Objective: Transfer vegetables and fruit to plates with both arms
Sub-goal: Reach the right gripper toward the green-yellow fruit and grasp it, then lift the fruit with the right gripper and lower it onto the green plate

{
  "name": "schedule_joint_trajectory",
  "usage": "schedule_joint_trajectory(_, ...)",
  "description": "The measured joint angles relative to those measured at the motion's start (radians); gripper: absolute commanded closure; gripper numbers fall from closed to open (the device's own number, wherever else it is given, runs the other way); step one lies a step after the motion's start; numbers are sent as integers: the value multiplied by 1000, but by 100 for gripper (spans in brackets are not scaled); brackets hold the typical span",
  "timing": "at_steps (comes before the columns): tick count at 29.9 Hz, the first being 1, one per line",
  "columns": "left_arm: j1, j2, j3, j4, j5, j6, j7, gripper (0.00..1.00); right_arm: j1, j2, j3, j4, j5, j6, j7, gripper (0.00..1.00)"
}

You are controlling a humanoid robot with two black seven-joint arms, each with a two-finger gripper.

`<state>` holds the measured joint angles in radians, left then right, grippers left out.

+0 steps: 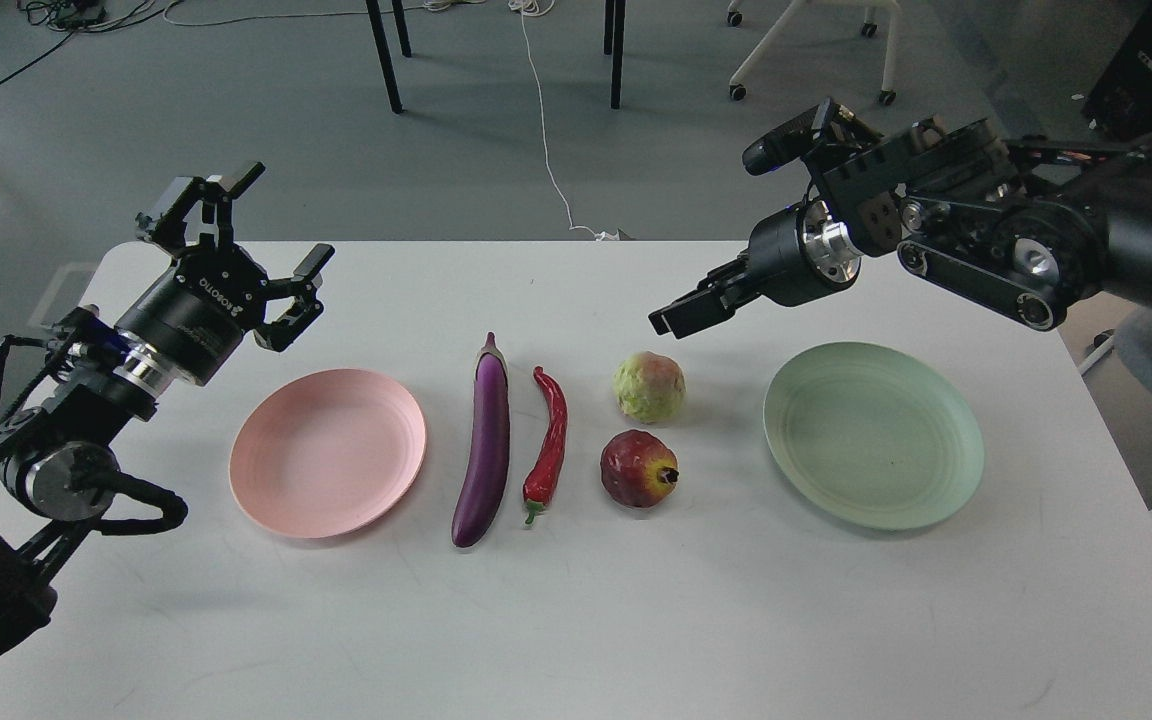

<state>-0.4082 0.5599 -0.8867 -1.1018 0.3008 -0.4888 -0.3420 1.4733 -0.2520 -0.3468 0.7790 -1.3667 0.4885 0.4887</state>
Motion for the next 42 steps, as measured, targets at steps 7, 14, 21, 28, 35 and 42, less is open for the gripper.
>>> schedule_joint_trajectory(7,1,-1,-19,-2,0,0,0,1,-14,86,-35,-68,0,0,0,1)
schedule_joint_trajectory(14,7,-4,-48,-2,-1,0,-14,1,-39,153,-109,-128,1,-1,0,1)
schedule_joint_trajectory(21,11,1,-51,-2,-2,0,-18,1,-80,200,-119,-172,4,-51,0,1)
schedule_joint_trajectory(28,11,-3,-56,-5,-2,0,-29,1,-101,234,-120,-210,5,-130,0,1)
schedule_joint_trajectory(35,11,-5,-61,-6,-2,0,-31,1,-113,245,-151,-221,5,-144,0,2)
schedule_joint_trajectory(42,11,-5,-61,-7,-2,0,-31,1,-131,251,-165,-241,5,-155,0,7)
